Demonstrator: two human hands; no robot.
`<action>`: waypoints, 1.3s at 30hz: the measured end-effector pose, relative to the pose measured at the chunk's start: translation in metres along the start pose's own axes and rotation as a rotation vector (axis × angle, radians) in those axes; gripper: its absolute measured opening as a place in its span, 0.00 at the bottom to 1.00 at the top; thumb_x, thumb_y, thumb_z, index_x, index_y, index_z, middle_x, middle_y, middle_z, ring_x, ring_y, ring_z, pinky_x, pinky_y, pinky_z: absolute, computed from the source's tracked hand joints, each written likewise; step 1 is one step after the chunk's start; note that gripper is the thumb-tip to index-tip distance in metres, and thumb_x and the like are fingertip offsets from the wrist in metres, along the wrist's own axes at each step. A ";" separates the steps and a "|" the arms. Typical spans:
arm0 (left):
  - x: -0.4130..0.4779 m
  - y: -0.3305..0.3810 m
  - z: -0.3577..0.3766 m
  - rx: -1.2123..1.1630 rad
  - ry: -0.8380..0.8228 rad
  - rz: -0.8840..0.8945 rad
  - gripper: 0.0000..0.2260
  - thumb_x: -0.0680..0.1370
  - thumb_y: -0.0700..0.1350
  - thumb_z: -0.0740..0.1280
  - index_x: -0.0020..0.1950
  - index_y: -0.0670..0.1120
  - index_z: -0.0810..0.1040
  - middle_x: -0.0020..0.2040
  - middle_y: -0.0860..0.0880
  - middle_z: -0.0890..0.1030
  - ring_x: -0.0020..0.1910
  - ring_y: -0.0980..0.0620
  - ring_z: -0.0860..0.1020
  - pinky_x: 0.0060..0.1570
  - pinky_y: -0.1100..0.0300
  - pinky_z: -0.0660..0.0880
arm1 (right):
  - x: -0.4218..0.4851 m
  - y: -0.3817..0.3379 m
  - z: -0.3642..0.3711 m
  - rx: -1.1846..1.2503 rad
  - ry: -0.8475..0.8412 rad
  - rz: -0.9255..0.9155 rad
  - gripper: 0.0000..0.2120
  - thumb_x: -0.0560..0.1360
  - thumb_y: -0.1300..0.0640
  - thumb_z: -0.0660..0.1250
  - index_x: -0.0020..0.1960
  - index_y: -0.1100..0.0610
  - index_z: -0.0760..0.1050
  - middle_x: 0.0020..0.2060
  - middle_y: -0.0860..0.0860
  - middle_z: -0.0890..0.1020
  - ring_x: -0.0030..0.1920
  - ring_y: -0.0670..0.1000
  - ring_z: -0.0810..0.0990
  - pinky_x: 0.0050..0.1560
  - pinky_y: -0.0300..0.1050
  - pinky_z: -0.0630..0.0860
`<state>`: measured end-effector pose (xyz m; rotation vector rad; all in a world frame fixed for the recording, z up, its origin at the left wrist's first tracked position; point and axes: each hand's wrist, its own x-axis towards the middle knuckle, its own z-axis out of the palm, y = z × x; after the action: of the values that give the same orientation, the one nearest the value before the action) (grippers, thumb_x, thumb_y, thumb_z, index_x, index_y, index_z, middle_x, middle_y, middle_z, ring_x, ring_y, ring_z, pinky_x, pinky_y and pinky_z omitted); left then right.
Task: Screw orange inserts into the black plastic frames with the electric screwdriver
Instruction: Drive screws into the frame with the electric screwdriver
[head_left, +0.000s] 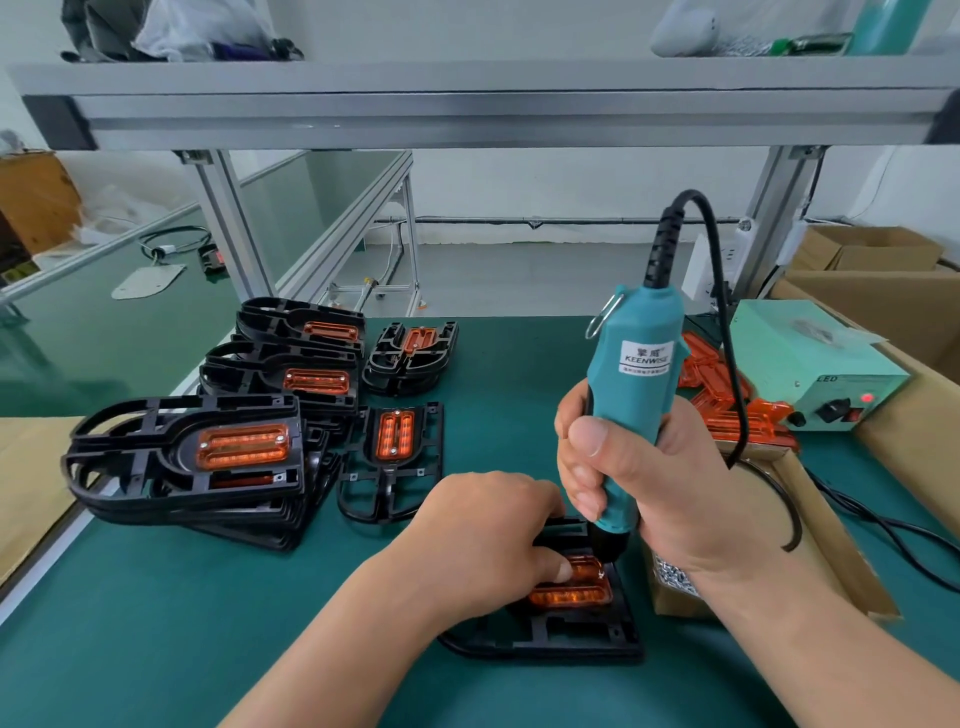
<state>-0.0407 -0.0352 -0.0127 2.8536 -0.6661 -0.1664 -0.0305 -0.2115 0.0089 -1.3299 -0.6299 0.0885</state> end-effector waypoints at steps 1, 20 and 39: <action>0.000 0.000 0.001 0.005 0.002 0.005 0.15 0.77 0.64 0.70 0.48 0.57 0.68 0.35 0.55 0.70 0.33 0.57 0.68 0.33 0.56 0.62 | 0.000 -0.001 0.000 0.003 0.007 -0.004 0.19 0.78 0.44 0.76 0.46 0.59 0.76 0.30 0.56 0.73 0.28 0.55 0.71 0.34 0.45 0.74; 0.002 0.006 -0.002 0.038 -0.042 -0.047 0.14 0.78 0.63 0.70 0.53 0.57 0.71 0.40 0.55 0.76 0.43 0.50 0.76 0.42 0.53 0.72 | -0.001 0.000 -0.006 0.052 -0.078 0.019 0.14 0.77 0.51 0.76 0.46 0.60 0.76 0.29 0.56 0.73 0.27 0.54 0.71 0.33 0.45 0.74; 0.002 -0.009 -0.004 -0.609 0.171 -0.095 0.16 0.83 0.54 0.67 0.70 0.56 0.76 0.40 0.54 0.79 0.40 0.59 0.78 0.42 0.61 0.74 | 0.007 0.002 -0.041 0.462 0.632 -0.149 0.12 0.85 0.47 0.62 0.46 0.52 0.75 0.33 0.47 0.69 0.30 0.46 0.67 0.33 0.39 0.69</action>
<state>-0.0340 -0.0277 -0.0106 2.2790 -0.3625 -0.1124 -0.0046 -0.2445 0.0058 -0.7915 -0.1478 -0.2857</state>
